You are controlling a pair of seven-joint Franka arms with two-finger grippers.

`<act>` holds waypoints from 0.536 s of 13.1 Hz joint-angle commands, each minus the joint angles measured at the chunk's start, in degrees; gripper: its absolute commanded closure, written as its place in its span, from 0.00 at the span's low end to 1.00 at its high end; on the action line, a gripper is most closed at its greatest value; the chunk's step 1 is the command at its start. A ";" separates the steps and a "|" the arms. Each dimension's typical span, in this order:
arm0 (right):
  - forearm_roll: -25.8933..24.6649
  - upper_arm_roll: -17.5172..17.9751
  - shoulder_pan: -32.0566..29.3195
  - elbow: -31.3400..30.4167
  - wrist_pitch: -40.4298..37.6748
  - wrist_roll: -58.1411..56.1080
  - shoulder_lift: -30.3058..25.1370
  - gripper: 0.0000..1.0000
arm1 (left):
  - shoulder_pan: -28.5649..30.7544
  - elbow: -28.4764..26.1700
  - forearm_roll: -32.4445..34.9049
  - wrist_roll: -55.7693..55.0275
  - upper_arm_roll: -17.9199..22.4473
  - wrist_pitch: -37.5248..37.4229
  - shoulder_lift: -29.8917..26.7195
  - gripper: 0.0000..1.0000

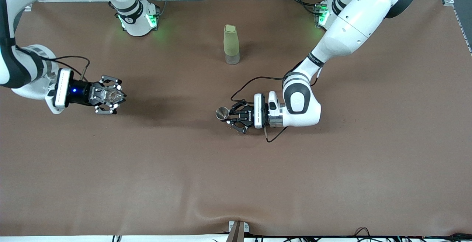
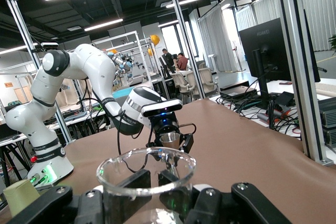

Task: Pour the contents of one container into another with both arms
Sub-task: 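Lift the jigger with the left gripper while the right gripper lifts the beaker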

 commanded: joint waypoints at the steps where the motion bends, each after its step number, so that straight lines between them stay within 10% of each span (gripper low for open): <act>1: 1.13 -1.00 3.66 -3.20 3.43 3.64 -4.09 1.00 | -1.03 1.23 -1.79 2.33 0.62 0.70 0.30 1.00; 7: 12.36 -1.00 15.95 -3.55 13.01 5.42 -5.42 1.00 | -2.43 4.21 -2.14 2.59 0.62 2.18 1.88 1.00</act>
